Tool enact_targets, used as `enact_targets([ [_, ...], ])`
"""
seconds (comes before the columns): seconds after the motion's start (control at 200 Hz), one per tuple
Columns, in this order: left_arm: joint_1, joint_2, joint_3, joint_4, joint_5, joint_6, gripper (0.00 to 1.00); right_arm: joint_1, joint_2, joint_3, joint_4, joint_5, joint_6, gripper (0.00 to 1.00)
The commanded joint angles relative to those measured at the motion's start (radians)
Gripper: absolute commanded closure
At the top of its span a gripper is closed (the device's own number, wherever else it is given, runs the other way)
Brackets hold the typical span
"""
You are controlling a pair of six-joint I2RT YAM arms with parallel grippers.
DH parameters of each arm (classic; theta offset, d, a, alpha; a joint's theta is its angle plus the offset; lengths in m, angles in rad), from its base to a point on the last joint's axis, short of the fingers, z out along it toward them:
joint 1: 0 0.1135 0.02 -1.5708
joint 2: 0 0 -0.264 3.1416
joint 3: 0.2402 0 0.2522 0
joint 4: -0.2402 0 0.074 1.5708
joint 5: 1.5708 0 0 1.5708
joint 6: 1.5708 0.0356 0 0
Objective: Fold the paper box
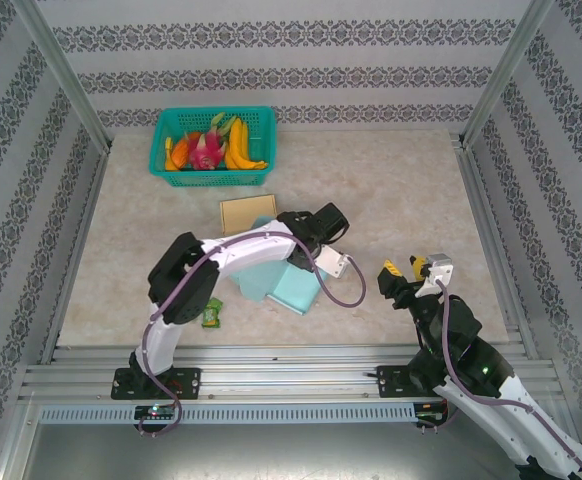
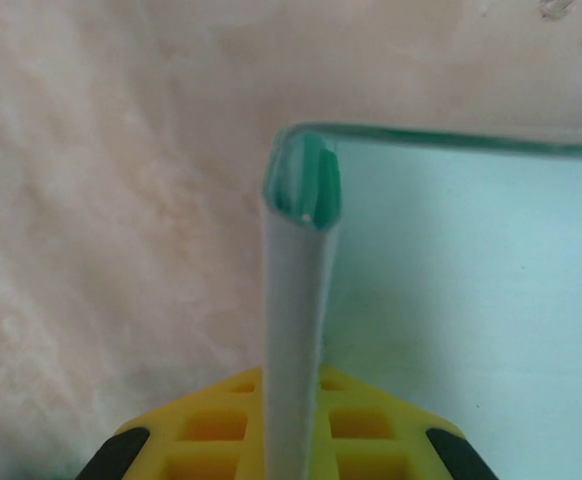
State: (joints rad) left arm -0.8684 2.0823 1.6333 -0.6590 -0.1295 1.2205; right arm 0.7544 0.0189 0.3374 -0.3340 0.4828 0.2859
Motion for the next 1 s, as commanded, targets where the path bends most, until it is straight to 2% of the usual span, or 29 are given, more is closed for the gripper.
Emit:
enact_targets([
  [0.0, 0.014, 0.053, 0.033, 0.027, 0.037, 0.044, 1.0, -0.005, -0.018, -0.006, -0.006, 0.025, 0.015, 0.34],
  [0.145, 0.019, 0.098, -0.005, 0.102, 0.052, 0.072, 0.98, -0.006, -0.018, -0.013, -0.001, 0.031, 0.016, 0.34],
  [0.265, 0.026, 0.102, 0.009, 0.093, 0.079, 0.068, 0.84, -0.008, -0.017, -0.017, 0.001, 0.033, 0.014, 0.34],
  [0.41, 0.031, 0.096, 0.038, 0.069, 0.09, 0.065, 0.75, -0.008, -0.017, -0.018, -0.002, 0.035, 0.013, 0.34],
  [0.654, 0.03, 0.063, 0.058, 0.036, 0.099, 0.061, 0.7, -0.01, -0.018, -0.024, 0.0, 0.039, 0.012, 0.34],
  [0.739, 0.028, 0.039, 0.051, 0.052, 0.106, 0.048, 0.6, -0.012, -0.018, -0.027, 0.002, 0.042, 0.01, 0.33],
  [0.994, 0.029, -0.088, -0.02, 0.176, 0.172, -0.02, 0.58, -0.016, -0.018, -0.028, -0.002, 0.05, 0.007, 0.34],
])
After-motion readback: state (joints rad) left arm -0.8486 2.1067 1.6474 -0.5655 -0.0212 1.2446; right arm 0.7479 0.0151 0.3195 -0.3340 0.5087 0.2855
